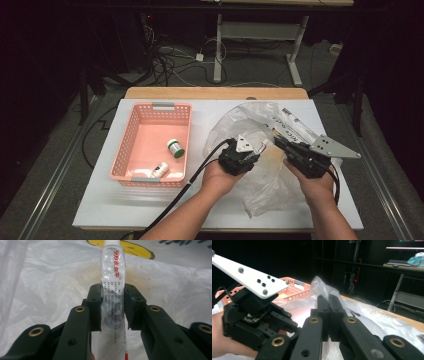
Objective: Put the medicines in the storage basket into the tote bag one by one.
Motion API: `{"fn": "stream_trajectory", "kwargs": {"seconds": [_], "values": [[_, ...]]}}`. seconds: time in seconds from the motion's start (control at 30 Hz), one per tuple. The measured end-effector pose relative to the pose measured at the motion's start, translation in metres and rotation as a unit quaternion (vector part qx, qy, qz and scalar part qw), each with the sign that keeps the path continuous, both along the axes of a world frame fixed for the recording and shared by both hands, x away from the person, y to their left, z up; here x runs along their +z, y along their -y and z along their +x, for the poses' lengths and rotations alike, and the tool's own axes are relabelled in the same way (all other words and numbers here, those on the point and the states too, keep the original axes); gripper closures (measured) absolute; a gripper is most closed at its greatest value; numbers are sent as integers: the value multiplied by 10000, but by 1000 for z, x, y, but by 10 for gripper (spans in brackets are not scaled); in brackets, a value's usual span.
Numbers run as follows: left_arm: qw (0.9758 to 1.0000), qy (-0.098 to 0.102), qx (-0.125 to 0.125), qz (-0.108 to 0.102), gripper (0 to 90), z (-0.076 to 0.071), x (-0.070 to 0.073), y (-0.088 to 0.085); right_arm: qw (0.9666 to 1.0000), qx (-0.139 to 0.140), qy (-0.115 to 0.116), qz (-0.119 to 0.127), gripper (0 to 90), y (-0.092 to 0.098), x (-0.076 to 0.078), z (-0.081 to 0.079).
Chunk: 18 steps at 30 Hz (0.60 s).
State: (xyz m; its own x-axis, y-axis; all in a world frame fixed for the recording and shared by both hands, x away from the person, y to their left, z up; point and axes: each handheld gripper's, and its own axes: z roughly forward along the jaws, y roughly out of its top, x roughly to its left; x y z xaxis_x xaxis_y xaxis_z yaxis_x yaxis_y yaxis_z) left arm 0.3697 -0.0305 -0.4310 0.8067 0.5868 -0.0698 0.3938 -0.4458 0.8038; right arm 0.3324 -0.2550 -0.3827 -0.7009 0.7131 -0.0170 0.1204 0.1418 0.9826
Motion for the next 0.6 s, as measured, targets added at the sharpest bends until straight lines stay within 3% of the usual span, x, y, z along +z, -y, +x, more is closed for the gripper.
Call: {"fn": "stream_trajectory", "kwargs": {"seconds": [0.17,0.6], "values": [[9998,9,-117,-143,681,0,0,7,10000,-25,-32,28,900,1,-1,1],[9998,-173,-49,108,679,20,-29,27,10000,-77,-43,14,900,3,-3,3]]}}
